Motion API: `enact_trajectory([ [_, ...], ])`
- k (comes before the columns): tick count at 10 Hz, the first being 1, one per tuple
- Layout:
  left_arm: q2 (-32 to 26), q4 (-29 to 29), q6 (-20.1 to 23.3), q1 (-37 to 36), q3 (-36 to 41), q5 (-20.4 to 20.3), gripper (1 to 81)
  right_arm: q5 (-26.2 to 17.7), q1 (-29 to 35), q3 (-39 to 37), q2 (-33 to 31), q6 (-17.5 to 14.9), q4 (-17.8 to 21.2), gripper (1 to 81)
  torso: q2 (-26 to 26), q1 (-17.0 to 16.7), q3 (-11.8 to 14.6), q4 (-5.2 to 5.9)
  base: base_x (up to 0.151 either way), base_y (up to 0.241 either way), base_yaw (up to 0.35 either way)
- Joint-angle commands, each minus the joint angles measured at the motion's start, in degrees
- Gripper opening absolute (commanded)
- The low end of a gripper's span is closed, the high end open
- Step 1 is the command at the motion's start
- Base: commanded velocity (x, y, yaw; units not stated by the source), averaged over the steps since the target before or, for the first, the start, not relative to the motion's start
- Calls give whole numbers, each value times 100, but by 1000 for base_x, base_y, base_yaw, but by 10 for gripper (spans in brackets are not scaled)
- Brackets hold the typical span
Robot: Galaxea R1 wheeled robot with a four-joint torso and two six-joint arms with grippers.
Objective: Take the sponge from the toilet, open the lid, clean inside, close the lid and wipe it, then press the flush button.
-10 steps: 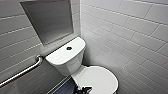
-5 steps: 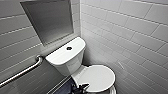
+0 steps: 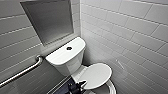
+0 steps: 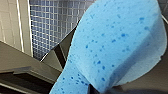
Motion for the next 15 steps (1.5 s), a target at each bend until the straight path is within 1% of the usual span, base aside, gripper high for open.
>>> enact_trajectory([
  [1, -49, 182, -54, -903, 297, -614, 811, -298, -80, 15, -72, 21, -76, 10, 0, 0, 406, 0, 0, 0, 0],
  [2, -76, 182, -98, -903, 306, -614, 811, -298, -80, 7, -54, 21, -76, 10, 2, 0, 63, 0, 0, 0, 0],
  [3, -137, 182, -212, -903, 289, -640, 811, -298, -89, -2, -54, 21, -76, 10, 2, 0, 162, 0, 0, 0, 0],
  [4, -259, 182, -405, -903, 271, -911, 811, -298, -98, -11, -37, 21, -85, 10, 0, 0, 193, 0, 0, 0, 0],
  [5, -392, 182, -503, -903, 279, -1071, 811, -298, -107, -2, -19, 13, -93, 10, 0, 0, 212, 0, 0, 0, 0],
  [6, -514, 182, -538, -903, 288, -1185, 811, -298, -115, 15, -10, 12, -120, 10, 0, 2, 210, 0, 0, 0, 0],
  [8, -883, 182, -555, -859, 271, -1563, 811, -289, -177, -2, -10, 12, -129, 10, 0, 2, 212, 0, 0, 0, 0],
  [12, -1078, 130, -722, -736, 43, -1774, 811, -298, -212, 15, 16, 12, -146, 10, 0, 2, 212, 0, 0, 0, 0],
  [14, -1139, 182, -968, -587, -212, -2020, 811, -289, -221, 7, 17, 12, -137, 10, 0, 2, 212, 0, 0, 0, 0],
  [15, -1227, 182, -968, -534, -230, -2143, 811, -289, -221, -2, 16, 12, -129, 10, 0, 2, 212, 0, 0, 0, 0],
])
